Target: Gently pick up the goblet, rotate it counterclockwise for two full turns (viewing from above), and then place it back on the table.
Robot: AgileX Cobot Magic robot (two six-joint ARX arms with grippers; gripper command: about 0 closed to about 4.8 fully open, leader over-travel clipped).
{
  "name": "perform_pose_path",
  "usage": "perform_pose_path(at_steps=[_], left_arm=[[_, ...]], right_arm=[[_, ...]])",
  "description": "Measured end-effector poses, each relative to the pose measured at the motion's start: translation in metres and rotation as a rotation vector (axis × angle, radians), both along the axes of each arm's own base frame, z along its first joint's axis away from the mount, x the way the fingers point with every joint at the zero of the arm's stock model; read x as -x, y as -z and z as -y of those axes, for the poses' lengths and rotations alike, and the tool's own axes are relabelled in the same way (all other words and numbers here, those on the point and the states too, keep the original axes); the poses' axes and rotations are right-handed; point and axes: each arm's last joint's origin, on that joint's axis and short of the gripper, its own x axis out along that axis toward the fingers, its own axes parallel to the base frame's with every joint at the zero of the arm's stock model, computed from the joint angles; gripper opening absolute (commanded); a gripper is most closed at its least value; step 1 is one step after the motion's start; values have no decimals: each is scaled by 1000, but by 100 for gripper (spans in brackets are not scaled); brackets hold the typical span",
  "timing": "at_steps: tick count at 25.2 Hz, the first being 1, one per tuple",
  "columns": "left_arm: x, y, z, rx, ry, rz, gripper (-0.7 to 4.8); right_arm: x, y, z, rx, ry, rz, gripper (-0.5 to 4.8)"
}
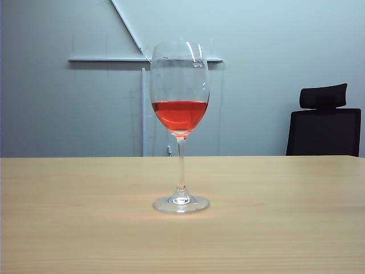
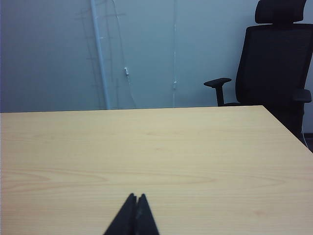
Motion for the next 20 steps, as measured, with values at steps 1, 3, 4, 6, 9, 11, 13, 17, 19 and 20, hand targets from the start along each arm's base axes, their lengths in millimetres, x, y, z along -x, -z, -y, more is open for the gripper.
perform_pose_path(at_steps=[1, 3, 4, 6, 9, 11, 13, 17, 19, 20], left_arm=[[0, 0, 0, 0, 0, 0, -5], [0, 0, 0, 0, 0, 0, -5], [0, 0, 0, 0, 0, 0, -5], [0, 0, 0, 0, 0, 0, -5], [0, 0, 0, 0, 0, 0, -5], [0, 0, 0, 0, 0, 0, -5], [0, 0, 0, 0, 2, 0, -5], [0, 0, 5, 0, 47, 0, -5], [0, 0, 8, 0, 79, 0, -5], [0, 0, 10, 0, 98, 0, -5]], right_arm=[[0, 0, 0, 0, 0, 0, -5], [0, 0, 0, 0, 0, 0, -5], [0, 0, 0, -1, -1, 0, -5], [0, -1, 0, -44, -14, 7, -5], [0, -3, 0, -54, -21, 33, -6], [1, -5, -2, -71, -73, 49, -6], [2, -8, -5, -132, -196, 56, -6], [0, -22, -8, -170, -294, 19, -6], [-4, -26, -11, -174, -344, -16, -6], [-6, -28, -14, -175, -383, -48, -6]])
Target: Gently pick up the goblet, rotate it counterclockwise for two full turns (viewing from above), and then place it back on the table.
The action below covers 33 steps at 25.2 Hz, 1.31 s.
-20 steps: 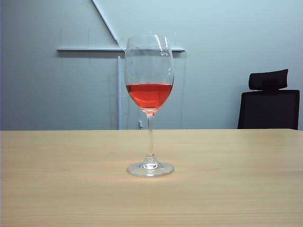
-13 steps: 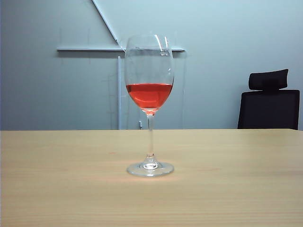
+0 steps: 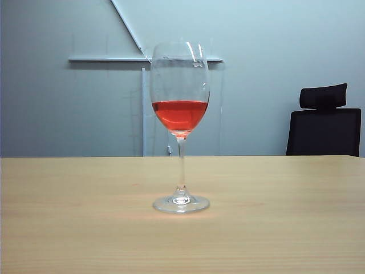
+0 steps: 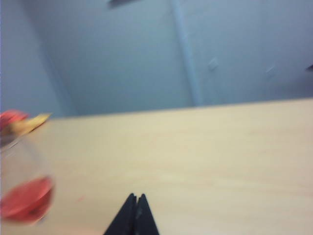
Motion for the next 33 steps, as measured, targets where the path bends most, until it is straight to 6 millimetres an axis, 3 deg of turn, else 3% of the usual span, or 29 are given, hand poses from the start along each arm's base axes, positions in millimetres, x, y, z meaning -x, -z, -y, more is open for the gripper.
perform_pose_path(at_steps=[3, 4, 5, 6, 7, 8, 12, 16, 19, 25, 33], left_arm=[[0, 0, 4, 0, 44, 0, -5], [0, 0, 5, 0, 51, 0, -5], [0, 0, 6, 0, 57, 0, -5], [1, 0, 6, 0, 62, 0, -5], [1, 0, 7, 0, 68, 0, -5], [1, 0, 6, 0, 67, 0, -5], [1, 0, 6, 0, 66, -1, -5], [1, 0, 6, 0, 66, 0, -5], [1, 0, 6, 0, 66, 0, -5], [1, 0, 6, 0, 66, -1, -5], [1, 0, 6, 0, 66, -1, -5]], right_arm=[[-13, -2, -11, 41, -135, -99, 5], [-17, -2, -16, 62, -179, -123, 35], [-20, -1, -21, 84, -222, -142, 105], [-25, 1, -27, 115, -271, -157, 260], [-34, 3, -43, 175, -363, -157, 348], [-39, 5, -53, 210, -404, -146, 400], [-56, 25, -91, 297, -439, -106, 400], [-71, 44, -108, 304, -467, -69, 400], [-93, 68, -125, 298, -541, -57, 400], [-113, 84, -139, 267, -589, -41, 400], [-133, 88, -152, 248, -596, -24, 386]])
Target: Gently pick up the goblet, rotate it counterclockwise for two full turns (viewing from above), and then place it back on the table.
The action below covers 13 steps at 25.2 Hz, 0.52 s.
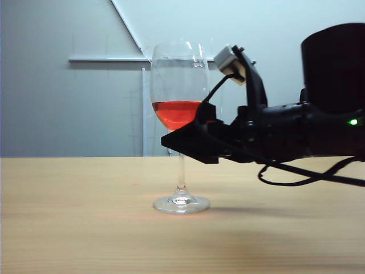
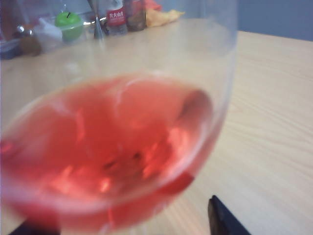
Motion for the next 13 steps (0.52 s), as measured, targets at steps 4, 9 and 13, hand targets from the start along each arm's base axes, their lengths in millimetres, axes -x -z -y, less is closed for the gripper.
perform_pose_path(at_steps=[4, 9, 13], left_arm=[[0, 0, 0, 0, 0, 0, -5], [0, 0, 0, 0, 0, -1, -5], [0, 0, 0, 0, 0, -1, -5]], right_arm=[[-6, 6, -4, 5, -1, -13, 376], [-11, 6, -7, -11, 2, -25, 354], [-14, 5, -9, -17, 2, -23, 307]])
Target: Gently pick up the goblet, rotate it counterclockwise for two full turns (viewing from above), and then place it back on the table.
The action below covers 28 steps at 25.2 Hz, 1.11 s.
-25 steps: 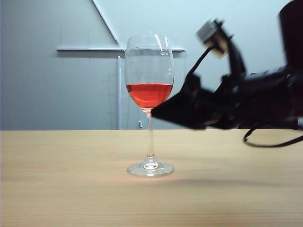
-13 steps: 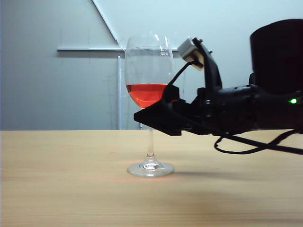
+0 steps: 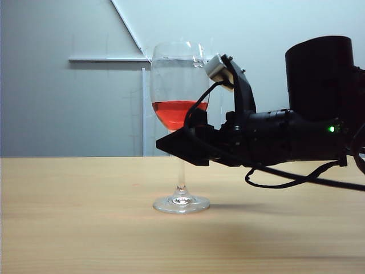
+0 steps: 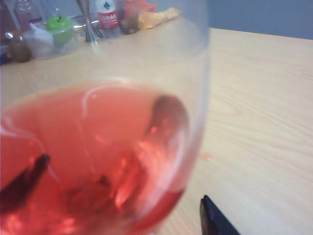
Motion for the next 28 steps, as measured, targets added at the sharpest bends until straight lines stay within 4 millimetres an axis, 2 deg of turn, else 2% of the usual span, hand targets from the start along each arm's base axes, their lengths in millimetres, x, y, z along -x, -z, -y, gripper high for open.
perform_pose_path(at_steps=[3, 4, 9, 13, 14, 20, 23, 26, 28], left_arm=[[0, 0, 0, 0, 0, 0, -5], [0, 0, 0, 0, 0, 0, -5], [0, 0, 0, 0, 0, 0, -5], [0, 0, 0, 0, 0, 0, -5], [0, 0, 0, 0, 0, 0, -5], [0, 0, 0, 0, -1, 0, -5], [0, 0, 0, 0, -1, 0, -5], [0, 0, 0, 0, -1, 0, -5], [0, 0, 0, 0, -1, 0, -5]], right_arm=[[-1, 1, -1, 1, -1, -1, 303], [-1, 1, -1, 1, -1, -3, 275], [-1, 7, -2, 11, -2, -18, 244], [-1, 8, -3, 3, -6, -5, 236], [-2, 7, -4, 2, -6, -3, 220], [-5, 4, -6, -9, -6, 14, 219], [-5, 4, -6, -9, -6, 14, 206], [-5, 4, -6, -10, -6, 15, 166], [-5, 4, -6, -10, -6, 15, 165]])
